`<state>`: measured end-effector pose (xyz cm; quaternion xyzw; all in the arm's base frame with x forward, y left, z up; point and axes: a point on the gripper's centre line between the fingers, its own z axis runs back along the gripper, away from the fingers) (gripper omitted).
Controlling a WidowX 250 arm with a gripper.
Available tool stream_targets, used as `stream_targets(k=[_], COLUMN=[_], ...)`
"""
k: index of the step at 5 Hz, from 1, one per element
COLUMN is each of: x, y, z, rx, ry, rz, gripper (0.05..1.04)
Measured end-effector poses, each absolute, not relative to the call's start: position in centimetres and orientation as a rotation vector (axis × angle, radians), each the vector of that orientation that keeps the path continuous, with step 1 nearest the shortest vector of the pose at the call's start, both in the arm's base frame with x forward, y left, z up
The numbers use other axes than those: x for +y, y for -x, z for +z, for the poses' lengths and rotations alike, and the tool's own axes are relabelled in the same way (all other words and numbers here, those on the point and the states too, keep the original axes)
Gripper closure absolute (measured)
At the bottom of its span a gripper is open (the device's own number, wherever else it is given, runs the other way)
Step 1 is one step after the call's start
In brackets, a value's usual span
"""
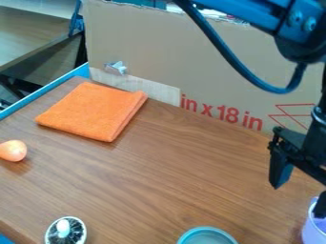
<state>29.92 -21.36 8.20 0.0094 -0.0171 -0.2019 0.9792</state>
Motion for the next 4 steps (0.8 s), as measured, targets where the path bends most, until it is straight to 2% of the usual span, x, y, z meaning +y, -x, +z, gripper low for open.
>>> stream_targets(k=[1,3,4], x=[-21.8,-22.4,-22.4], y=[-30.7,-30.4,-30.1], z=[7.7,7.0,5.5], rx=[-0.098,-0.100,-0.059], ry=[0.003,0.058,0.051], rz=[-0.374,-0.335,-0.319], gripper=[0.087,0.087,0.124])
